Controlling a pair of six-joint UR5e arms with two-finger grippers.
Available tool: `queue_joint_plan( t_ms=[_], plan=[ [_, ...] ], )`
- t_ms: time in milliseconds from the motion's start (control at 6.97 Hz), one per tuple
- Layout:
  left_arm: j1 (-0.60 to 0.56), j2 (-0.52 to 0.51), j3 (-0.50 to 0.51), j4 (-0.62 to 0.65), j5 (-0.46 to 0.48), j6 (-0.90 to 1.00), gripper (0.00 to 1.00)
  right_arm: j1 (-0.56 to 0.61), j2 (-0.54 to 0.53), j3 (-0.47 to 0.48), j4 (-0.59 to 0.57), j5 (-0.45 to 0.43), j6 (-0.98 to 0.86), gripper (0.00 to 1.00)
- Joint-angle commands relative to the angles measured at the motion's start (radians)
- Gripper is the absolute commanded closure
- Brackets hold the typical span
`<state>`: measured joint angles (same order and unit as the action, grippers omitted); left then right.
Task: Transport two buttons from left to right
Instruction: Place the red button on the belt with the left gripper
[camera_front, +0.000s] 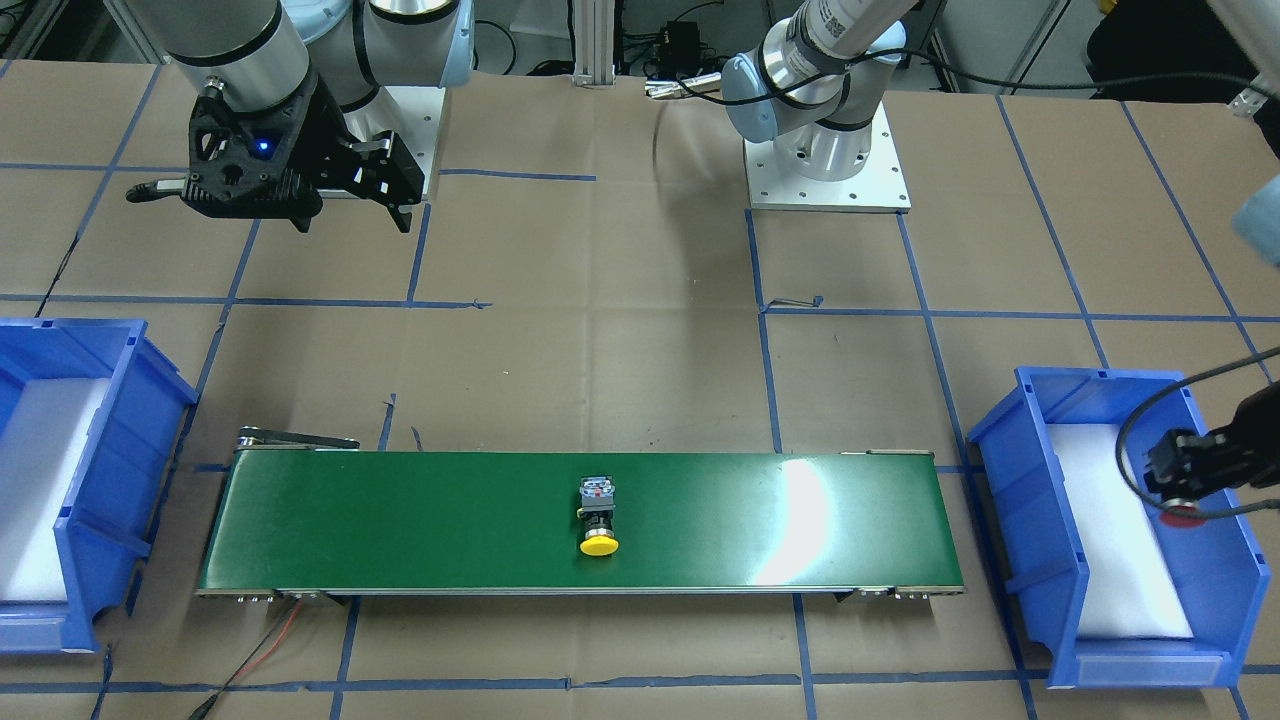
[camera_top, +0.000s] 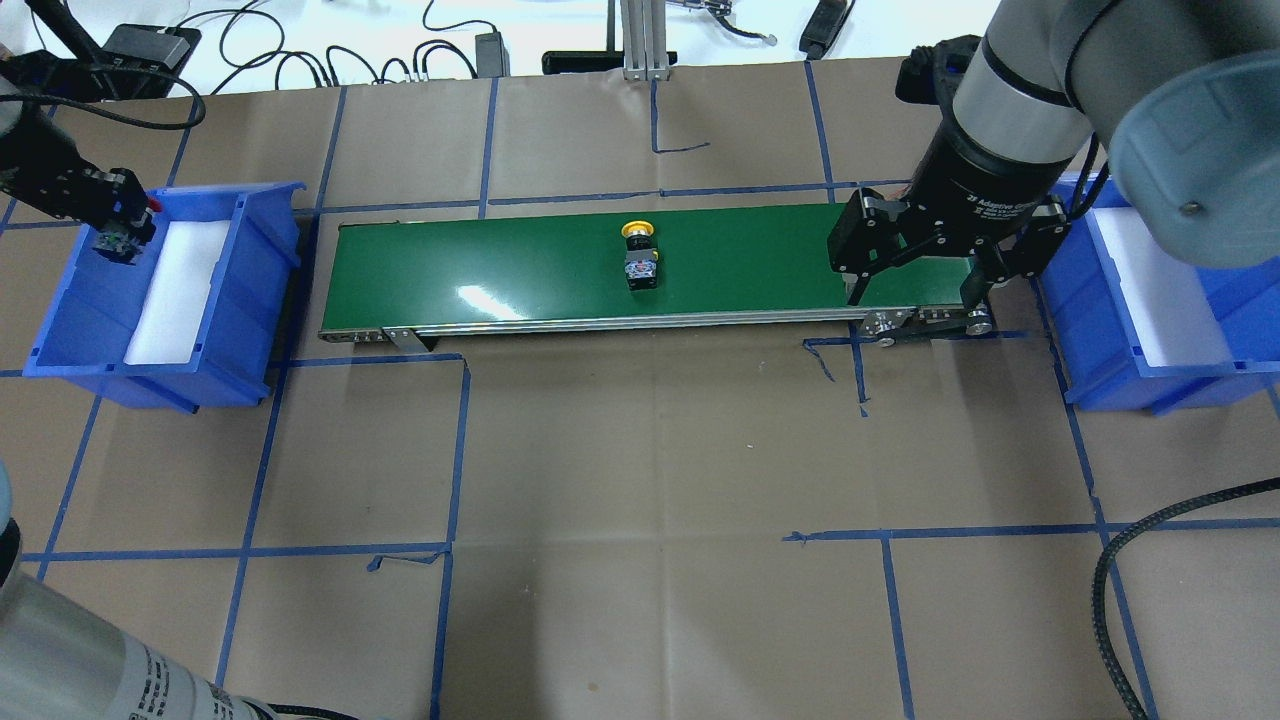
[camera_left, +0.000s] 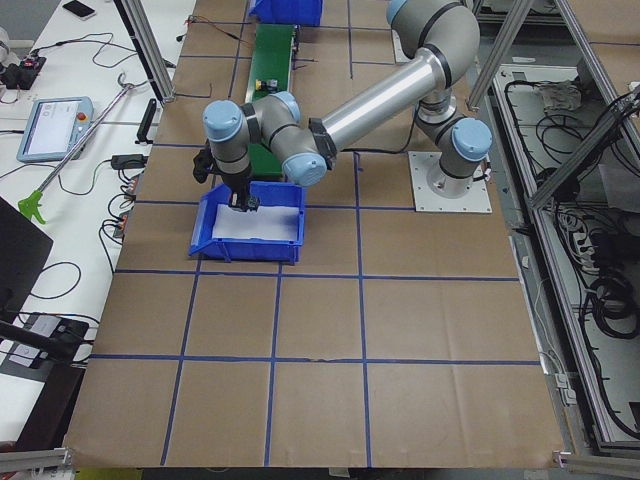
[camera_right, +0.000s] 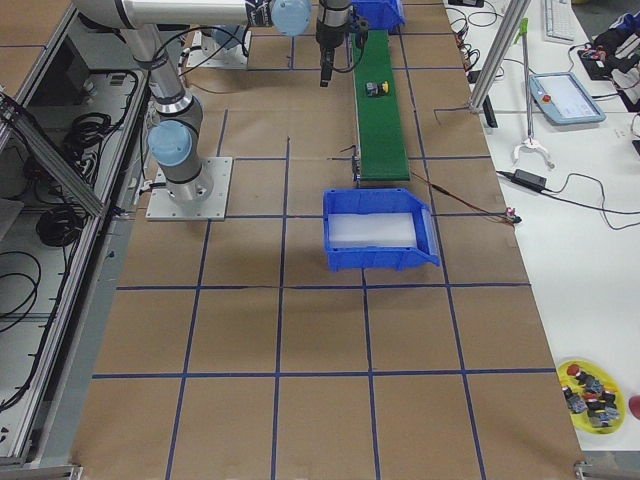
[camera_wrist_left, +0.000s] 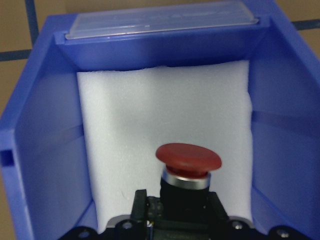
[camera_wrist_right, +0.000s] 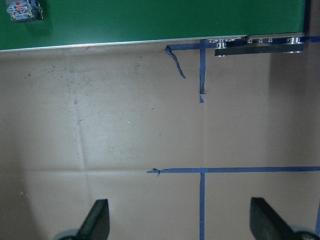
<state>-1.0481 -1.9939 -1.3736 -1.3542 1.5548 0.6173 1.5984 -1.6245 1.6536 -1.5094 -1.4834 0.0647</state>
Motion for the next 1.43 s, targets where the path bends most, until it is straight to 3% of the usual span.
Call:
queue_joint_plan(
  t_ms=[0, 287, 717, 1291],
  plan=[
    [-0.006, 0.041, 0.060, -0.123, 0.010, -0.040, 0.81, 0.000, 0.002, 0.000, 0.000, -0.002, 0.000, 0.00],
    [-0.045, 0.035, 0.057, -0.123, 0.004, -0.162, 0.81, 0.000, 0.003, 0.002, -0.005, 0.002, 0.003, 0.00],
    [-0.272, 0.044, 0.036, -0.112, 0.007, -0.454, 0.81, 0.000, 0.006, 0.002, -0.021, -0.002, 0.001, 0.00],
    [-0.458, -0.009, 0.008, -0.085, -0.002, -0.723, 0.81, -0.002, 0.103, -0.044, -0.037, 0.003, 0.003, 0.00]
  ],
)
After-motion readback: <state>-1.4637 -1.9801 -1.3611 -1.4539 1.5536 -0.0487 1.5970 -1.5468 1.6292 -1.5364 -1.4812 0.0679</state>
